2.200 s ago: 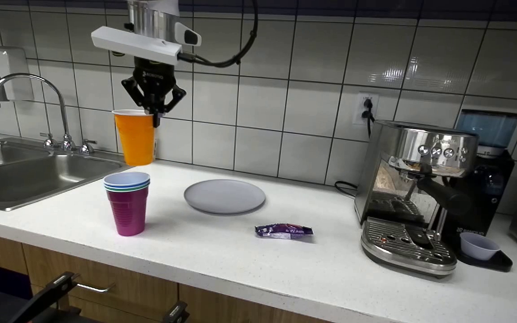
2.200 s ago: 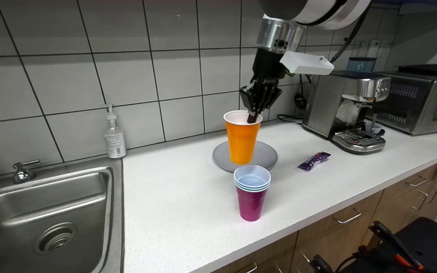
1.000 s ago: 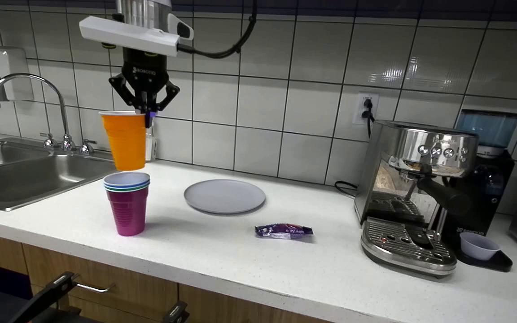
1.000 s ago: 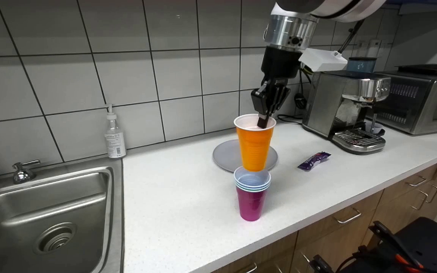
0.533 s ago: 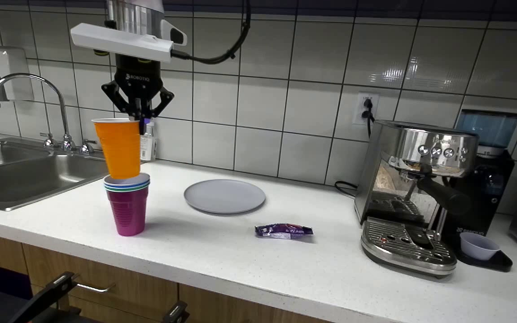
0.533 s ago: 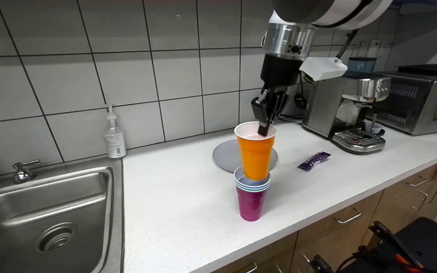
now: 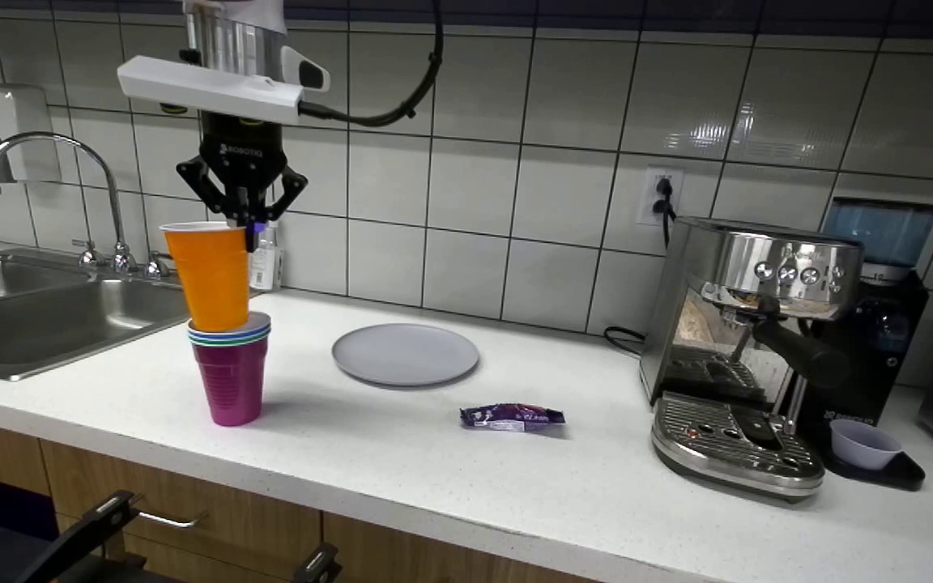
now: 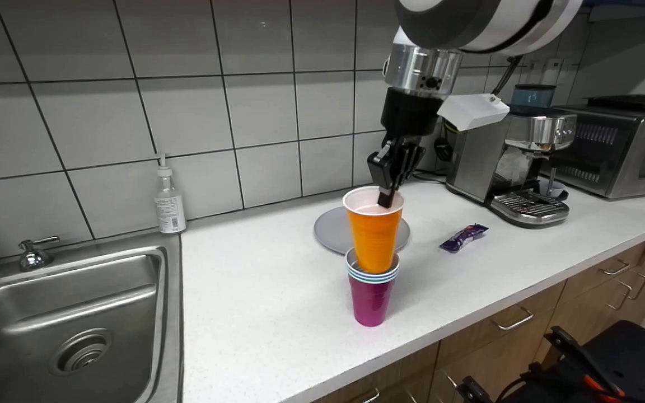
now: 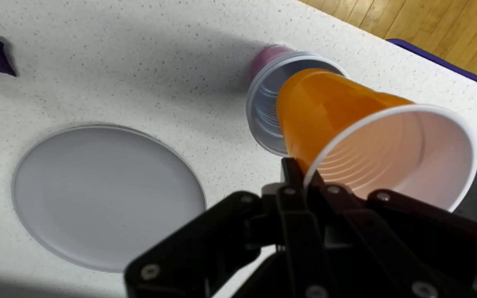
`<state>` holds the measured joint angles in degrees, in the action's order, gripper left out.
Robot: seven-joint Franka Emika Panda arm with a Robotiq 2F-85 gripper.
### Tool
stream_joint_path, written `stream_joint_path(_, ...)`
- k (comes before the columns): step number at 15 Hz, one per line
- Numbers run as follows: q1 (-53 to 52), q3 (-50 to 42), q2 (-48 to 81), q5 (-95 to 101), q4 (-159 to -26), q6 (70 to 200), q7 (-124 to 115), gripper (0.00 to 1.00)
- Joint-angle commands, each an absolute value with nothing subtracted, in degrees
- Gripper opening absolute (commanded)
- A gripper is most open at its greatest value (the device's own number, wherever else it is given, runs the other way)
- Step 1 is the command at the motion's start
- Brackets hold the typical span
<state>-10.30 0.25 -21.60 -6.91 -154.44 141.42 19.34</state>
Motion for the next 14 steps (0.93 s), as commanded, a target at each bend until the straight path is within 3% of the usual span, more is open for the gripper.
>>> stream_joint_path(1, -10.2, 1.1, -20.8, -6.5, -154.6, 143.7, 16.9, 0.01)
stream_joint_path(14, -9.8, 1.2, -17.1, -6.3, -154.9, 148.7, 15.1, 0.01)
